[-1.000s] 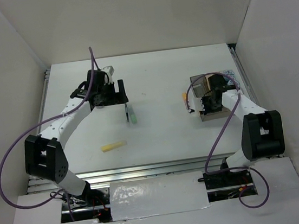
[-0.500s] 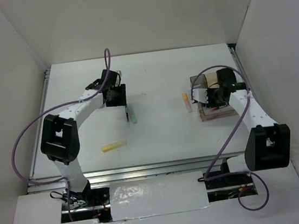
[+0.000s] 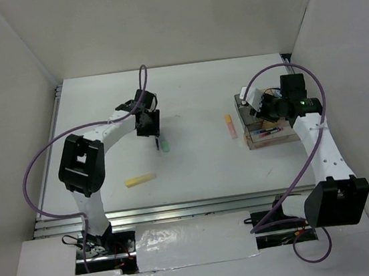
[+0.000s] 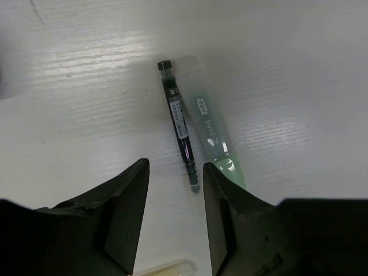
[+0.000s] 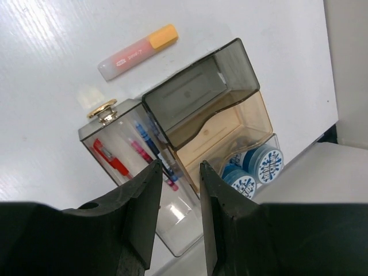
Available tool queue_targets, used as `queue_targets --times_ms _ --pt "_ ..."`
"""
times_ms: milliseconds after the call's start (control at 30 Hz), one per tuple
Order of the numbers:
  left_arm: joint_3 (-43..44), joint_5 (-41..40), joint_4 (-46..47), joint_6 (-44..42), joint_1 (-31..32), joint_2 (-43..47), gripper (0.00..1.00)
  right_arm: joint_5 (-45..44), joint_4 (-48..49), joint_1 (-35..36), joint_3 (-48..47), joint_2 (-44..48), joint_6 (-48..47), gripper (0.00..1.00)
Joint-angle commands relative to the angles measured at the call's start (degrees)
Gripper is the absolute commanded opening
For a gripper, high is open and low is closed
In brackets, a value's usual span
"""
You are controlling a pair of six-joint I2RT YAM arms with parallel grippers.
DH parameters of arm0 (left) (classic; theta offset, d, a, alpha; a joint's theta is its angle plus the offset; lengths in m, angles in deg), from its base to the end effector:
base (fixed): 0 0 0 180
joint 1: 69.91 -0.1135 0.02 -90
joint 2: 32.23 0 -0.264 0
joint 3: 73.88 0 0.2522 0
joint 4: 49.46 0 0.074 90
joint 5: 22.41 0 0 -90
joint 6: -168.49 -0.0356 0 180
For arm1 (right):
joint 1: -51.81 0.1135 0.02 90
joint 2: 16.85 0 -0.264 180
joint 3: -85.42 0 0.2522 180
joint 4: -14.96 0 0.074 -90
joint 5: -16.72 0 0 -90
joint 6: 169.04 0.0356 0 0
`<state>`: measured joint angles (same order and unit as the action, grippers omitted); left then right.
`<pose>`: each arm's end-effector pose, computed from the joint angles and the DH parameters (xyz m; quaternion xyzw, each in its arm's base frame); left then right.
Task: Sort the stationery into containers
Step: Pick up the pen from the center of the board.
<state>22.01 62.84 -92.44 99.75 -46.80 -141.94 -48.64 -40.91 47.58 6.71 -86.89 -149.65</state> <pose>0.3818 -0.1597 0.2102 0.0036 0.9576 -0.0710 0.2793 0.2519 -0.0037 0.3216 -0.5631 0.7186 -0.0588 0.4038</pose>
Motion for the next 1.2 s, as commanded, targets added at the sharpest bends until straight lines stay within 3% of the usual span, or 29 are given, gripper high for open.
queue_targets --times_ms 0,833,1167 --pt "1.5 -0.3 -0.6 0.3 0.9 -2.4 0.54 2.2 -2.8 -0.8 -1.9 2.2 2.5 0.39" --pt "11.6 -3.7 -3.8 1.4 -1.1 -9.0 0.53 1.7 -3.5 -1.0 2.3 4.4 1.6 0.4" --pt "13.8 0.8 -1.7 2.2 -3.9 -11.0 0.51 0.8 -3.5 0.0 4.1 5.1 1.4 0.4"
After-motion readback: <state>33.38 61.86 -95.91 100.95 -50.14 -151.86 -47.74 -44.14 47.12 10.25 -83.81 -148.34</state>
